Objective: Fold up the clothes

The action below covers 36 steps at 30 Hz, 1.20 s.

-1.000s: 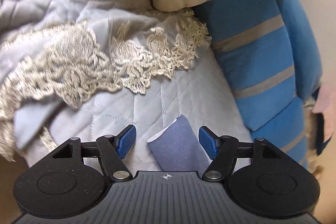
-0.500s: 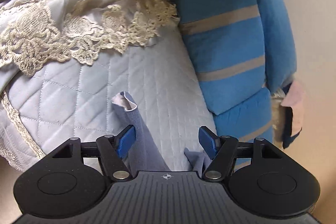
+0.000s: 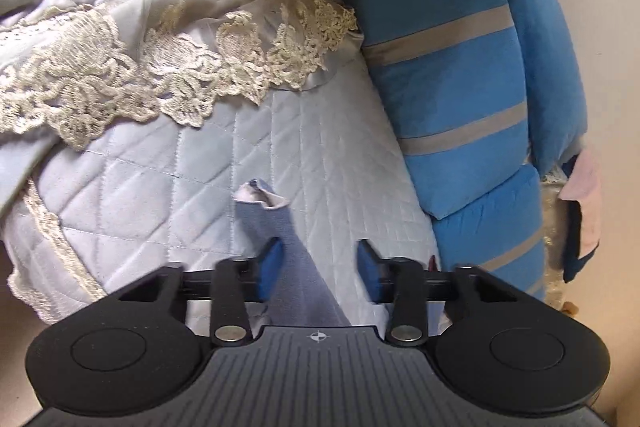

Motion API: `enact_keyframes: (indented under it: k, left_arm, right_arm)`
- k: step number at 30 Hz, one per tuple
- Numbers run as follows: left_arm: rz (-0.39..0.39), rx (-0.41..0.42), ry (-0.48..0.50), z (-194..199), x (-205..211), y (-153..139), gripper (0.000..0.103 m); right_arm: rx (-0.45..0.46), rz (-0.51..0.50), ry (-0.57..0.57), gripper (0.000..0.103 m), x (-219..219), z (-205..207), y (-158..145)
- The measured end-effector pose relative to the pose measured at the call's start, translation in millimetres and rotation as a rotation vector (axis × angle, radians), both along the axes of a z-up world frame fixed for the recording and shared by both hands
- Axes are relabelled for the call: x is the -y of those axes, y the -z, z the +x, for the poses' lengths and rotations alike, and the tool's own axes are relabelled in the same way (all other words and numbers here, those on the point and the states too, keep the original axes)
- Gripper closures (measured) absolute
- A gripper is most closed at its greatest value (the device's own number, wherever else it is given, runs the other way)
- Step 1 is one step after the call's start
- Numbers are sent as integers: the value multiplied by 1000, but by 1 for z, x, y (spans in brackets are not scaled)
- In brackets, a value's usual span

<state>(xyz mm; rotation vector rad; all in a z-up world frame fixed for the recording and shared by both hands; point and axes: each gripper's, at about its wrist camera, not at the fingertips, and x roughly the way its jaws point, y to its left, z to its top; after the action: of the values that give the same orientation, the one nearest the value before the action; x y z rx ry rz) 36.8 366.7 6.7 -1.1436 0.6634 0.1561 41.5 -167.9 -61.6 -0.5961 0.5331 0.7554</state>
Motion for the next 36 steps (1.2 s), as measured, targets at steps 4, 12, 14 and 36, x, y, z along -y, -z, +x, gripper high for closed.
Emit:
enact_keyframes:
  k: [4, 12, 14, 36]
  left_arm:
    - [38, -37, -3, -3, -4, -5, 87]
    - [91, -57, -90, -14, -22, -14, 48]
    - [118, -45, -85, -11, -24, -15, 47]
    - [336, -214, 133, 65, 2, 9, 82]
  right_arm:
    - [-299, 262, 101, 103, 36, 42, -29]
    - [-556, 414, 140, 36, 63, 68, -34]
    - [-525, 427, 115, 15, 62, 59, -35]
    - [-488, 478, 157, 7, 64, 43, -26]
